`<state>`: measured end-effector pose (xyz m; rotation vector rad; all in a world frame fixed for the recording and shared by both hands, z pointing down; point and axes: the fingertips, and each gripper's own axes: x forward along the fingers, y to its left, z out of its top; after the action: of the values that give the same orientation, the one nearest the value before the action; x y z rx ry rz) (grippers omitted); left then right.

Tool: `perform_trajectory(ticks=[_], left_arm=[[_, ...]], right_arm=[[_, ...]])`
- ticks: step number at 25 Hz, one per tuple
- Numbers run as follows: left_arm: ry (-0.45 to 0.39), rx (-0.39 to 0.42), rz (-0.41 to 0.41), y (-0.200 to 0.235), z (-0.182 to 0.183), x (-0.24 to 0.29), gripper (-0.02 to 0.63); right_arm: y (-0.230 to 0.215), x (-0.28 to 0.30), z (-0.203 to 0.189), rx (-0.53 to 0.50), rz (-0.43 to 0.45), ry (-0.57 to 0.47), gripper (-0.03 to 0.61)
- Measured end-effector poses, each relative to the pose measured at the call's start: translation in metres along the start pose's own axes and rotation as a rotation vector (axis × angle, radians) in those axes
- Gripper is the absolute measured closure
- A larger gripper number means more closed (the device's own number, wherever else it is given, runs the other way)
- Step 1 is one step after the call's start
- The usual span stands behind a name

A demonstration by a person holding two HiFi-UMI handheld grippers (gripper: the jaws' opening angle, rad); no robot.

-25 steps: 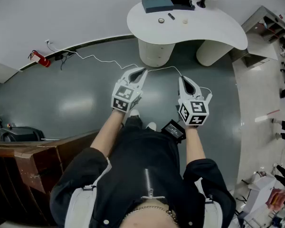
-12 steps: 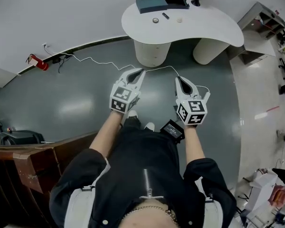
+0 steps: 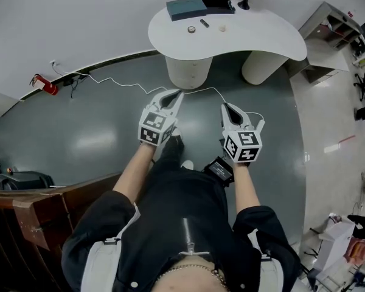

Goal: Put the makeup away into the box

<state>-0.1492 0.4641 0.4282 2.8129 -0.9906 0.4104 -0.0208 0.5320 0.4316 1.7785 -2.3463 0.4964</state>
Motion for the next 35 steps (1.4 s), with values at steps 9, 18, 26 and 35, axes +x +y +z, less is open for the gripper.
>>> perform_trajectory(ticks=[9, 18, 26, 35], left_arm=[[-0.011, 0.013, -0.036, 0.012, 0.011, 0.052, 0.600], [0.003, 0.001, -0.058, 0.068, 0.026, 0.139, 0.600], [0.024, 0.000, -0.097, 0.131, 0.049, 0.233, 0.600], [0.066, 0.016, -0.144, 0.198, 0.071, 0.329, 0.600]], right_arm=[[-0.038, 0.026, 0.009, 0.003, -0.030, 0.000, 0.572], [-0.086, 0.111, 0.043, -0.011, -0.042, 0.019, 0.572], [-0.137, 0.202, 0.088, -0.019, -0.061, 0.045, 0.572], [-0.189, 0.316, 0.129, -0.063, -0.047, 0.091, 0.572]])
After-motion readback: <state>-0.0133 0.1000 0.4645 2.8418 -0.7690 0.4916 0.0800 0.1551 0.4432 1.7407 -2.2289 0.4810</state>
